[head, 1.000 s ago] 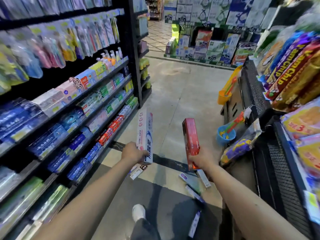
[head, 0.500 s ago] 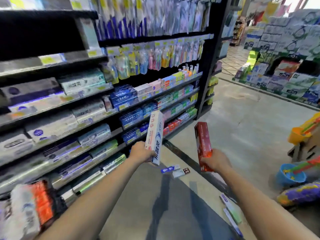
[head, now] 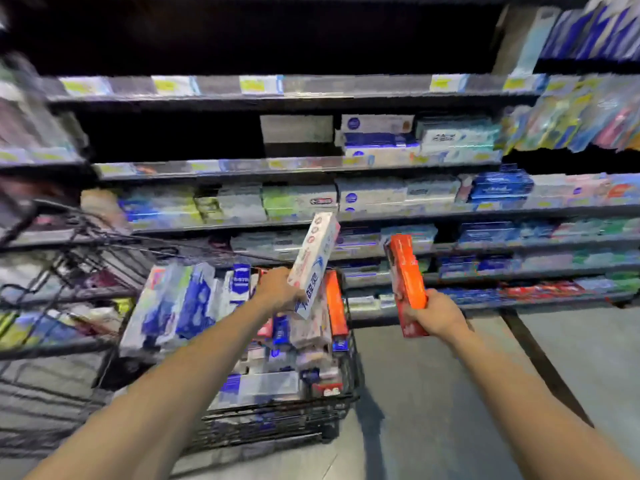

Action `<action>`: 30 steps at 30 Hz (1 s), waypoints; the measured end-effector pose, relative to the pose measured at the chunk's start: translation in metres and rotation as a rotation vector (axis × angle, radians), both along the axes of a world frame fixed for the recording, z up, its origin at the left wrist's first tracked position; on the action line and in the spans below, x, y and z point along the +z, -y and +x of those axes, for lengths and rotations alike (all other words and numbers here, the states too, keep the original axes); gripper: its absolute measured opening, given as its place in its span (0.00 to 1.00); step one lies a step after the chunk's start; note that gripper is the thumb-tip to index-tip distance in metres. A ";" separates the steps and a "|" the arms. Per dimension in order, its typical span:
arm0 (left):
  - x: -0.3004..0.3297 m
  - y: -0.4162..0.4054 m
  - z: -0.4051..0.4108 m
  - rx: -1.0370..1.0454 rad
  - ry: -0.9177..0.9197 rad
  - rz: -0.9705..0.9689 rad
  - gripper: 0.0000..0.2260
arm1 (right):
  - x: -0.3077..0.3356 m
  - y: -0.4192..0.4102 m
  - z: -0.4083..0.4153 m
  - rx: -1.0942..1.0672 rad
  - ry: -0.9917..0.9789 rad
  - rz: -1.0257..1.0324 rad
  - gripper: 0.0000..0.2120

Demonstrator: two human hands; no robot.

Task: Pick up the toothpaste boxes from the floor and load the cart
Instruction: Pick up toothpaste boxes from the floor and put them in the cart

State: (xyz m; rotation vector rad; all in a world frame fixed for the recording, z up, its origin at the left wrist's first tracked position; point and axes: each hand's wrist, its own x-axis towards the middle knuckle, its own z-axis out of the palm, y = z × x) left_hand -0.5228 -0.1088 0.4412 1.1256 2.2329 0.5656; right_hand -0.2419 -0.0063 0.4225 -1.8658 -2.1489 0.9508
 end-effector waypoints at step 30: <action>-0.178 0.126 -0.128 -0.471 -0.056 -0.529 0.25 | -0.051 0.016 -0.228 0.785 0.273 -0.069 0.25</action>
